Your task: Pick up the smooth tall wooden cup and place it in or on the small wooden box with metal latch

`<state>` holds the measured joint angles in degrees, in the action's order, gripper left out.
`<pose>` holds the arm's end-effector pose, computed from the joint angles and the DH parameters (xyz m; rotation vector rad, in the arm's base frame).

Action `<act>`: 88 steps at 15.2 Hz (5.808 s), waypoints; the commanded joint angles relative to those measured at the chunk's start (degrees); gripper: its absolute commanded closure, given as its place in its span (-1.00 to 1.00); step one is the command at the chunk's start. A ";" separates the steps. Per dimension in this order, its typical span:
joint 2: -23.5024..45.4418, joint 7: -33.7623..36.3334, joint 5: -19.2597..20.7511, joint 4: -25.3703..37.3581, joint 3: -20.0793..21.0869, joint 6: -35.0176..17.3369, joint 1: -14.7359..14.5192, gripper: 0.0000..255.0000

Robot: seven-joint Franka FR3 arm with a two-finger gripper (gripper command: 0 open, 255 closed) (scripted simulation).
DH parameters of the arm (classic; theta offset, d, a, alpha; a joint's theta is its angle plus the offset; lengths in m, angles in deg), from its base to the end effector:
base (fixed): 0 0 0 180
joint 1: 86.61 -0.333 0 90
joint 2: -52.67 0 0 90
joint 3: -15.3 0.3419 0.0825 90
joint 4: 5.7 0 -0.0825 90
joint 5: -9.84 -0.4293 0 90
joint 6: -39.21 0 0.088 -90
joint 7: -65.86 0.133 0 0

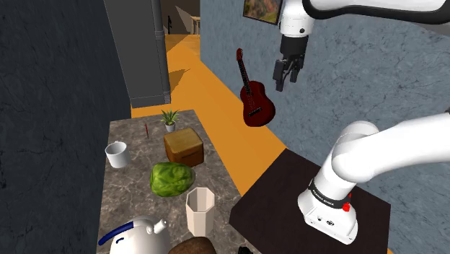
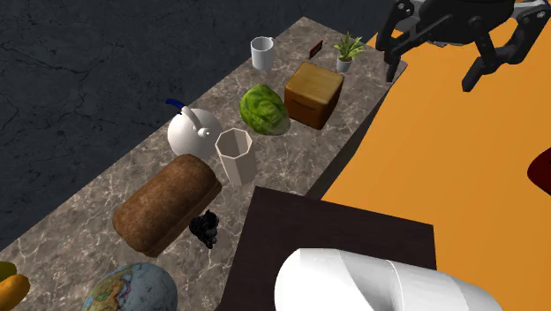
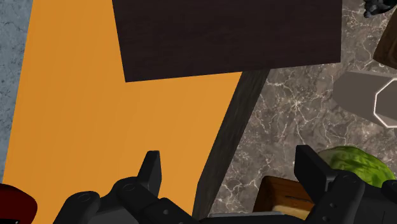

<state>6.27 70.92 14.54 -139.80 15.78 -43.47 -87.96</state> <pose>0.3111 -0.0011 0.5885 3.0445 -0.1007 -0.1254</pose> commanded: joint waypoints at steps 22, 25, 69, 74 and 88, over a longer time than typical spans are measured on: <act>9.94 20.45 -15.66 -24.73 20.08 -40.10 -8.61 -1.00; 15.87 23.78 -16.69 -25.13 23.81 -47.36 -9.03 -1.00; 48.63 53.37 8.11 -17.74 38.99 -72.59 -0.42 1.00; 42.96 46.54 -1.09 -17.71 39.88 -68.59 -1.09 1.00; 30.60 37.27 -12.82 -14.90 36.24 -55.41 -5.42 1.00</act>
<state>37.69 108.68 2.23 -155.01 52.38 -99.93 -93.14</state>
